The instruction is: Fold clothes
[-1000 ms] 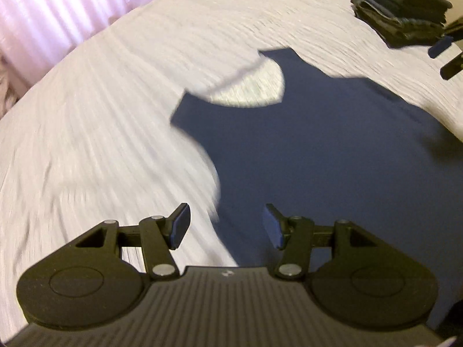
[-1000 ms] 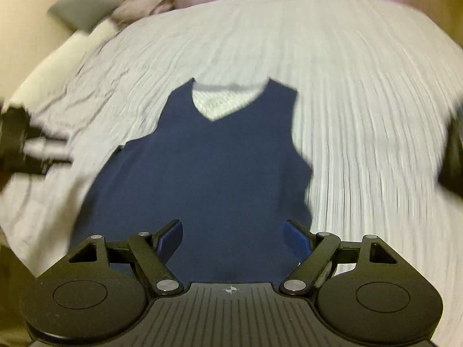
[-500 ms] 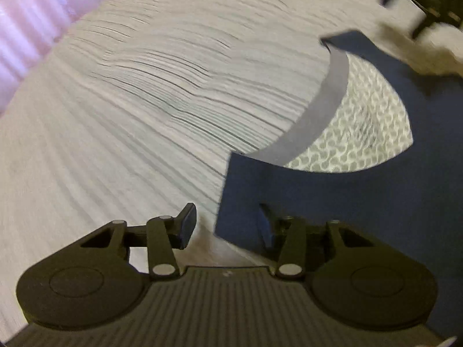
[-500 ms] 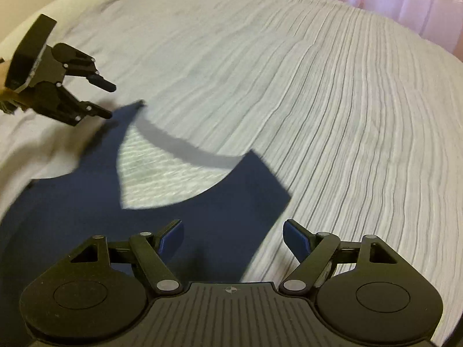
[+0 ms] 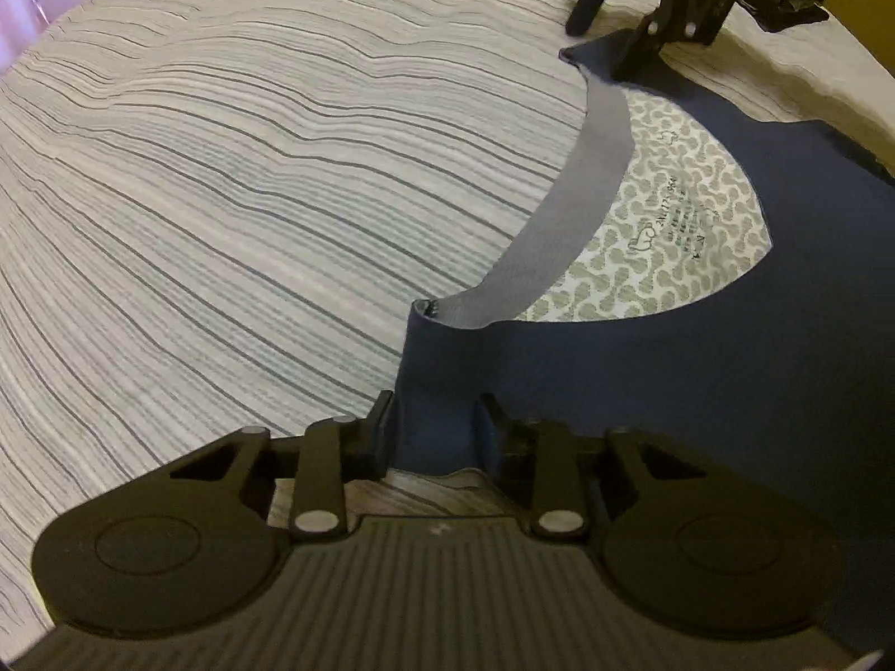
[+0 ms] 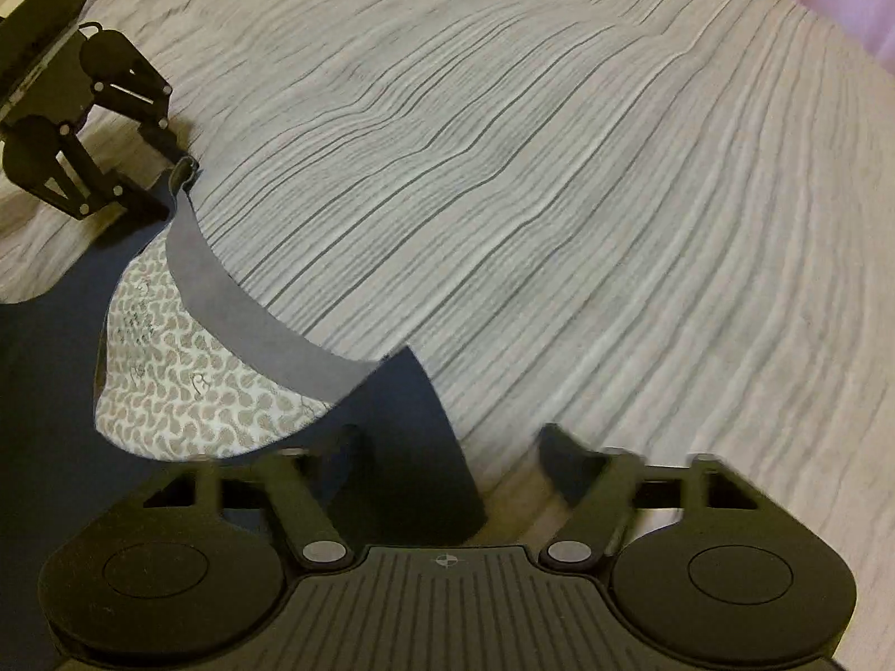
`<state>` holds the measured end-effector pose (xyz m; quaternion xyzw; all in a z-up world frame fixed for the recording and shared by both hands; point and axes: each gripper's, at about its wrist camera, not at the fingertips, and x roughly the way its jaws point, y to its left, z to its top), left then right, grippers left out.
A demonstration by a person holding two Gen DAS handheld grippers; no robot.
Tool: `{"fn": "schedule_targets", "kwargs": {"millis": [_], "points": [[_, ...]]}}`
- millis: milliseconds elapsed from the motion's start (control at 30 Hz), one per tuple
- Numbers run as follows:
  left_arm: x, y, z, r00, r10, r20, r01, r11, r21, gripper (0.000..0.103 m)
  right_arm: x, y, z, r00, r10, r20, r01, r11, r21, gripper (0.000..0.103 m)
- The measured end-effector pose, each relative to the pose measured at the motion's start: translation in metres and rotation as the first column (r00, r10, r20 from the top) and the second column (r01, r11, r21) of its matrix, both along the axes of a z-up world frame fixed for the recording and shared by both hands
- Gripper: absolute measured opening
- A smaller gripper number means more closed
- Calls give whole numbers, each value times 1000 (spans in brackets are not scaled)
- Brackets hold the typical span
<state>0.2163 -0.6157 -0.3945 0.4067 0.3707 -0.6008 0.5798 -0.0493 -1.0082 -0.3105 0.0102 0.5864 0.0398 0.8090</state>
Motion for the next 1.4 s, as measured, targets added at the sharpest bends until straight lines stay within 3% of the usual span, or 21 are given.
{"fn": "schedule_targets", "kwargs": {"millis": [33,67,100,200,500,700,833,1033,1133,1267,1400], "points": [[-1,1,1,1000,4,10,-4,1000,-4,15,0,4,0,1000,16,-10,-16,1000,-3,49],[-2,2,3,1000,12,26,-12,1000,-10,10,-2,7,4,1000,23,-9,-23,1000,-9,28],[-3,4,6,999,22,46,-21,1000,-17,0,-5,10,8,1000,27,-3,-27,1000,-15,15],[-9,16,25,995,41,89,-36,998,-57,0,-13,18,23,999,38,14,-37,999,-35,6],[-81,72,112,974,41,221,-1,984,-179,0,-95,68,122,975,106,197,-82,989,-126,5],[-179,129,158,966,35,258,18,980,-199,0,-180,145,174,943,183,279,-130,972,-197,5],[-265,179,176,966,30,256,20,982,-190,0,-251,211,193,924,234,302,-161,955,-247,5],[-414,262,186,973,-5,232,33,993,-116,0,-359,322,187,912,282,297,-207,943,-261,4],[-474,290,171,974,-7,228,23,997,-69,0,-406,369,177,912,302,279,-237,941,-241,4],[-515,304,141,977,62,203,-51,997,-58,0,-443,408,141,921,315,229,-264,938,-226,4],[-523,303,117,974,93,207,-87,996,-36,0,-457,417,113,937,297,185,-252,939,-234,4]]}}
